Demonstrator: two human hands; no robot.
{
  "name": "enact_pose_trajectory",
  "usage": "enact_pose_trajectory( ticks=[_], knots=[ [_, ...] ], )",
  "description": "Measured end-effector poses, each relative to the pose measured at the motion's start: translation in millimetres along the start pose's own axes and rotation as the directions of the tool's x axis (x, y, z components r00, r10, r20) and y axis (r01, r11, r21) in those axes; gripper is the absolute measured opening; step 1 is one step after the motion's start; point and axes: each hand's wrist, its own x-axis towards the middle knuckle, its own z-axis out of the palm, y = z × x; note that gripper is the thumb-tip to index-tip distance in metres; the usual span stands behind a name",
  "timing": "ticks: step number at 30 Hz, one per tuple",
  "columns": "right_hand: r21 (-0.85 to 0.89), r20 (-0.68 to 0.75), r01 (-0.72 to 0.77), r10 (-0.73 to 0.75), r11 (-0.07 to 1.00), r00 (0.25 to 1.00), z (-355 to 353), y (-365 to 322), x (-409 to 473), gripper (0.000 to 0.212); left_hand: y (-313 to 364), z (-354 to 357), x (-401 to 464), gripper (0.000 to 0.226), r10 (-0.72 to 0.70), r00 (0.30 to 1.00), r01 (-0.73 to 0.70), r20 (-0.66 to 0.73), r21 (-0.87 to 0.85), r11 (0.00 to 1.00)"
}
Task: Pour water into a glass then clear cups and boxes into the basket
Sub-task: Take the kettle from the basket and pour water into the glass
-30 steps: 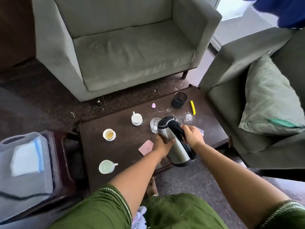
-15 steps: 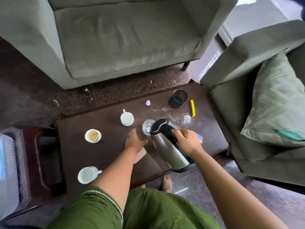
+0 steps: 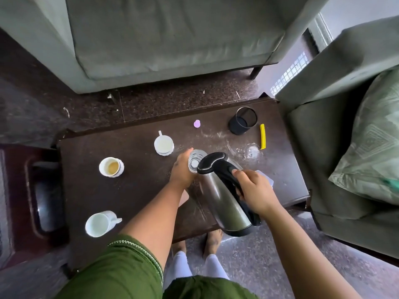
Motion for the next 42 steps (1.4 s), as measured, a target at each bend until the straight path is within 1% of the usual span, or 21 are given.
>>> enact_pose_trajectory(
  ticks=[3,5,8,10,14,17,24,29,36,40,42],
  knots=[
    [-0.004,-0.018,-0.01,0.01,1.0,1.0,-3,-7,-2,0.043,-4,-2,-2,0.083,0.008,1.0,-0.008,-0.006,-0.058,0.998],
    [-0.022,-0.018,-0.001,0.001,1.0,1.0,-4,-13,-2,0.043,-6,-3,-2,0.083,0.013,1.0,-0.014,-0.003,-0.083,0.996],
    [-0.026,-0.023,-0.01,0.009,1.0,1.0,-3,-18,2,0.044,-8,-5,-2,0.079,0.045,0.999,-0.044,0.011,-0.067,0.997],
    [-0.024,-0.036,-0.028,0.027,0.999,0.999,-2,-18,5,0.045,-10,-7,-1,0.077,0.038,0.999,-0.037,0.022,-0.053,0.998],
    [-0.034,-0.037,-0.054,0.053,0.998,0.998,-4,-20,10,0.045,-12,-7,-1,0.087,0.026,0.998,-0.021,0.049,-0.104,0.994],
    [-0.058,-0.032,-0.067,0.065,0.996,0.997,-3,-22,13,0.046,-13,-6,-1,0.088,0.018,0.998,-0.011,0.052,-0.134,0.991],
    [-0.044,-0.053,-0.059,0.057,0.997,0.997,1,-26,13,0.052,-8,-5,-6,0.079,0.025,0.999,-0.022,0.027,-0.104,0.994],
    [-0.088,-0.052,-0.031,0.027,0.996,0.998,2,-30,13,0.051,-3,-8,-5,0.074,0.034,0.999,-0.032,0.028,-0.069,0.997],
    [-0.061,-0.044,-0.062,0.059,0.996,0.997,0,-28,9,0.049,-4,-8,-6,0.077,0.027,0.999,-0.023,0.046,-0.089,0.996],
    [-0.062,-0.046,-0.059,0.056,0.996,0.997,-2,-24,7,0.049,-7,-7,-8,0.087,0.002,0.999,0.005,0.053,-0.142,0.99],
    [-0.061,-0.044,-0.057,0.055,0.997,0.998,-2,-21,7,0.049,-8,-6,-8,0.084,-0.003,0.998,0.011,0.056,-0.147,0.989]
  ],
)
